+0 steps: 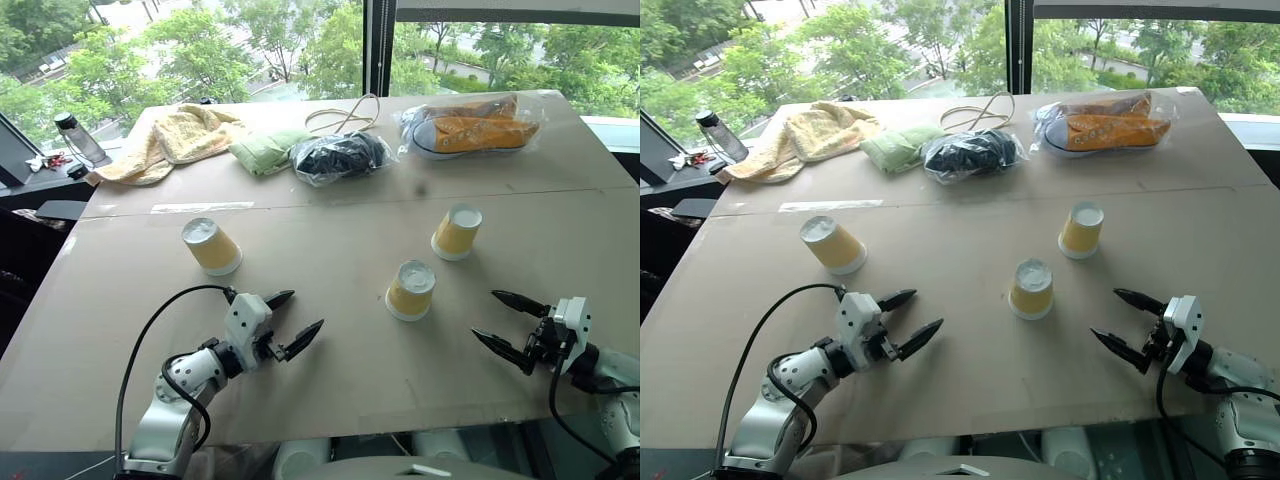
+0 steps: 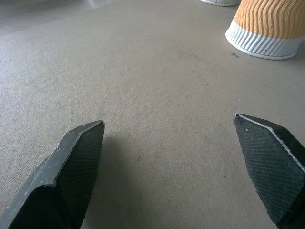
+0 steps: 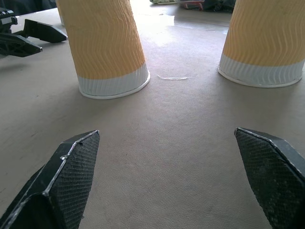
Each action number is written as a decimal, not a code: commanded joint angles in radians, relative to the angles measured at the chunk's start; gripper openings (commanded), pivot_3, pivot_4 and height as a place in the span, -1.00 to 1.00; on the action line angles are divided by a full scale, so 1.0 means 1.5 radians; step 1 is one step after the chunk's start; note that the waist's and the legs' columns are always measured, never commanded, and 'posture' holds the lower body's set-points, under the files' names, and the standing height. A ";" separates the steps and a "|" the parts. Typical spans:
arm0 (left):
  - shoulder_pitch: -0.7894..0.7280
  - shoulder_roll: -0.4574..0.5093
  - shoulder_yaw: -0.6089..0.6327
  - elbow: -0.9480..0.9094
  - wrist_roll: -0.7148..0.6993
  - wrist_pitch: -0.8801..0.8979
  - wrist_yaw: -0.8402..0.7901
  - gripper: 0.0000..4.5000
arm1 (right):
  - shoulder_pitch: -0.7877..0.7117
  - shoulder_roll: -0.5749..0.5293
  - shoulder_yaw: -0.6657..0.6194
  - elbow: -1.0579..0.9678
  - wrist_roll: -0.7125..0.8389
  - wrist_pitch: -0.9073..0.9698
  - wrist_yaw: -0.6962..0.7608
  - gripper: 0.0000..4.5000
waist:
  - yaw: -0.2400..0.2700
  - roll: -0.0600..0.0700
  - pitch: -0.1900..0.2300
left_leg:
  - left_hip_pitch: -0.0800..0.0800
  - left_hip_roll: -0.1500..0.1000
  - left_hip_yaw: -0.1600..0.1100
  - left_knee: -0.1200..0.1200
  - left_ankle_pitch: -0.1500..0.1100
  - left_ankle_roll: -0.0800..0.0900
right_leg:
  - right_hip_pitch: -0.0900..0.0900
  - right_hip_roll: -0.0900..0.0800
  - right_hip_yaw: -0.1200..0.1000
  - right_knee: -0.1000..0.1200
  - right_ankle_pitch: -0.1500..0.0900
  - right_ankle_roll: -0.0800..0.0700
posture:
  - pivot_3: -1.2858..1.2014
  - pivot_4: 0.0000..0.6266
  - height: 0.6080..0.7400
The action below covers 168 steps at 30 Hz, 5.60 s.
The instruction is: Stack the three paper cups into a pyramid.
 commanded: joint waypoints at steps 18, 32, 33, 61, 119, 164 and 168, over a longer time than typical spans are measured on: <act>0.026 0.005 0.019 0.004 -0.001 0.012 0.013 0.98 | -0.005 -0.014 -0.017 0.018 0.006 -0.024 0.016 1.00 | -0.004 -0.002 0.001 | 0.000 0.000 0.000 0.000 0.000 0.000 | 0.000 0.000 0.002 0.000 0.000 0.000 | 0.03 -0.52 1.00; -0.008 0.110 0.081 -0.066 -0.132 0.042 -0.138 0.98 | -0.061 0.000 0.072 -0.203 -0.009 0.102 -0.059 1.00 | -0.004 -0.006 0.004 | 0.000 0.001 -0.001 -0.002 0.000 0.000 | -0.002 0.000 0.001 0.000 0.000 0.000 | 0.03 -0.52 1.00; -0.017 0.124 0.091 -0.078 -0.152 0.054 -0.155 0.98 | -0.072 0.003 0.085 -0.218 -0.022 0.112 -0.076 1.00 | -0.003 -0.008 0.005 | -0.001 0.001 -0.001 -0.002 0.000 0.000 | -0.002 -0.001 0.001 0.000 0.000 0.000 | 0.03 -0.52 1.00; -0.114 0.221 0.132 -0.190 -0.281 0.185 -0.267 1.00 | -0.176 0.035 0.187 -0.306 -0.001 0.269 -0.141 -0.11 | -0.003 -0.013 0.010 | -0.003 0.000 -0.001 -0.002 0.000 0.000 | -0.003 -0.001 -0.003 -0.001 0.000 0.001 | 0.03 -0.52 1.00; -0.242 0.172 0.125 -0.168 -0.296 0.278 -0.180 1.00 | -0.229 0.174 0.070 -0.228 -0.184 0.242 -0.516 0.96 | -0.006 -0.014 0.010 | -0.005 0.000 0.000 -0.002 0.001 -0.001 | -0.008 0.001 -0.001 0.003 0.001 0.001 | 0.03 -0.52 1.00; -0.174 0.206 0.168 -0.140 -0.241 0.222 -0.215 1.00 | -0.260 0.137 0.243 -0.268 -0.135 0.291 -0.337 -0.05 | -0.005 -0.014 0.010 | -0.005 0.000 0.000 -0.001 0.001 -0.002 | -0.008 0.001 -0.001 0.003 0.001 0.001 | 0.03 -0.52 1.00; -0.181 0.205 0.165 -0.135 -0.239 0.222 -0.217 1.00 | -0.271 0.147 0.245 -0.254 -0.149 0.270 -0.346 -0.05 | -0.006 -0.014 0.010 | -0.004 0.000 0.000 -0.001 0.001 -0.002 | -0.007 0.001 -0.001 0.003 0.001 0.001 | 0.03 -0.52 1.00</act>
